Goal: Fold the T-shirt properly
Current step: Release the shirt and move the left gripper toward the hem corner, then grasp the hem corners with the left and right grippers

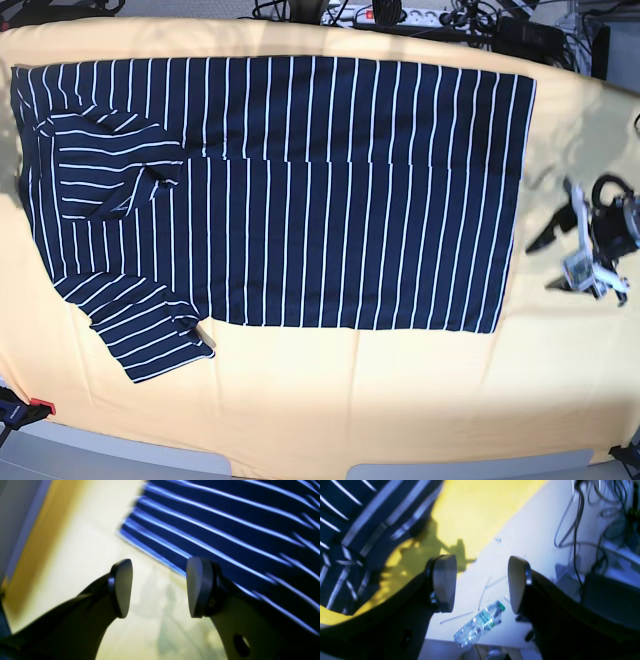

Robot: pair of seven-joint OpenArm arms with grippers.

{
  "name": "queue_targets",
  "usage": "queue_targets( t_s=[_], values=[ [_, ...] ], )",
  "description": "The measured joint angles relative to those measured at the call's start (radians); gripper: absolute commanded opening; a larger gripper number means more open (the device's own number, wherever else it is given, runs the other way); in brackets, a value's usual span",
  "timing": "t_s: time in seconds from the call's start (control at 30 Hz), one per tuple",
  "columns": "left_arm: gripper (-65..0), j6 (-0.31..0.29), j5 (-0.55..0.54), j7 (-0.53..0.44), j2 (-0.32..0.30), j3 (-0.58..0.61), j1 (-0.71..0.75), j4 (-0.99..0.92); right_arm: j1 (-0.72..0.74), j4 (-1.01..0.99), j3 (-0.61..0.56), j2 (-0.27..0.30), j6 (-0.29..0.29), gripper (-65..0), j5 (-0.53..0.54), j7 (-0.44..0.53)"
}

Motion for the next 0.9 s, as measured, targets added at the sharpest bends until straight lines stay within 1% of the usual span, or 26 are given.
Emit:
queue_targets(
  t_s=[0.07, 0.13, 0.17, 0.2, 0.23, 0.3, 0.33, 0.4, 0.43, 0.5, 0.53, 0.6, 0.63, 0.7, 0.9],
  values=[
    [-30.3, 0.018, -0.055, 0.019, 0.070, 0.000, -0.045, -0.093, 0.000, -0.016, 0.000, -0.001, 0.006, -30.3, -0.017, 0.023],
    [-30.3, 0.018, -0.100, 0.028, 0.133, 0.000, -0.086, -0.192, 0.000, -0.029, 0.000, -0.001, 0.043, -30.3, -0.057, 0.068],
    [-30.3, 0.019, -0.117, 0.031, 0.165, 0.000, -0.106, -0.245, 0.000, -0.034, 0.000, -0.001, 0.050, -30.3, -0.072, 0.093],
    [-30.3, 0.018, -0.131, 0.034, 0.198, 0.000, -0.127, -0.302, 0.000, -0.039, 0.000, -0.001, 0.043, -30.3, -0.078, 0.124],
    [-30.3, 0.019, -0.154, 0.037, 0.233, -0.001, -0.146, -0.364, 0.000, -0.044, 0.000, -0.002, 0.019, -30.3, -0.084, 0.151],
    [-30.3, 0.021, -0.209, 0.036, 0.305, -0.002, -0.183, -0.494, 0.000, -0.046, 0.000, -0.002, -0.051, -30.3, -0.102, 0.177],
    [-30.3, 0.019, -0.232, 0.039, 0.339, -0.002, -0.202, -0.560, 0.001, -0.046, 0.000, -0.002, -0.068, -30.3, -0.117, 0.184],
    [-30.3, -0.015, -0.263, 0.040, 0.404, -0.009, -0.238, -0.690, 0.002, -0.046, 0.000, -0.014, -0.088, -30.3, -0.155, 0.187],
    [-30.3, -0.053, -0.275, 0.040, 0.433, -0.016, -0.255, -0.749, 0.000, -0.046, 0.000, -0.019, -0.098, -30.3, -0.169, 0.185],
    [-30.3, -0.117, -0.304, 0.038, 0.490, -0.031, -0.283, -0.855, 0.000, -0.047, -0.001, -0.027, -0.109, -30.3, -0.162, 0.182],
    [-30.3, -0.134, -0.309, 0.039, 0.518, -0.035, -0.297, -0.900, 0.000, -0.047, -0.001, -0.028, -0.114, -30.3, -0.169, 0.182],
    [-30.3, -0.139, -0.323, 0.033, 0.570, -0.040, -0.315, -0.973, 0.000, -0.047, -0.001, -0.027, -0.118, -30.3, -0.168, 0.182],
    [-30.3, -0.138, -0.328, 0.004, 0.592, -0.040, -0.321, -1.000, 0.000, -0.047, -0.001, -0.028, -0.118, -30.3, -0.169, 0.182],
    [-30.3, -0.138, -0.328, -0.011, 0.627, -0.041, -0.335, -1.041, 0.000, -0.047, -0.001, -0.030, -0.118, -30.3, -0.167, 0.183],
    [-30.3, -0.137, -0.304, -0.052, 0.698, -0.048, -0.340, -1.085, 0.000, -0.047, -0.001, -0.040, -0.119, -30.3, -0.171, 0.183]
  ],
)
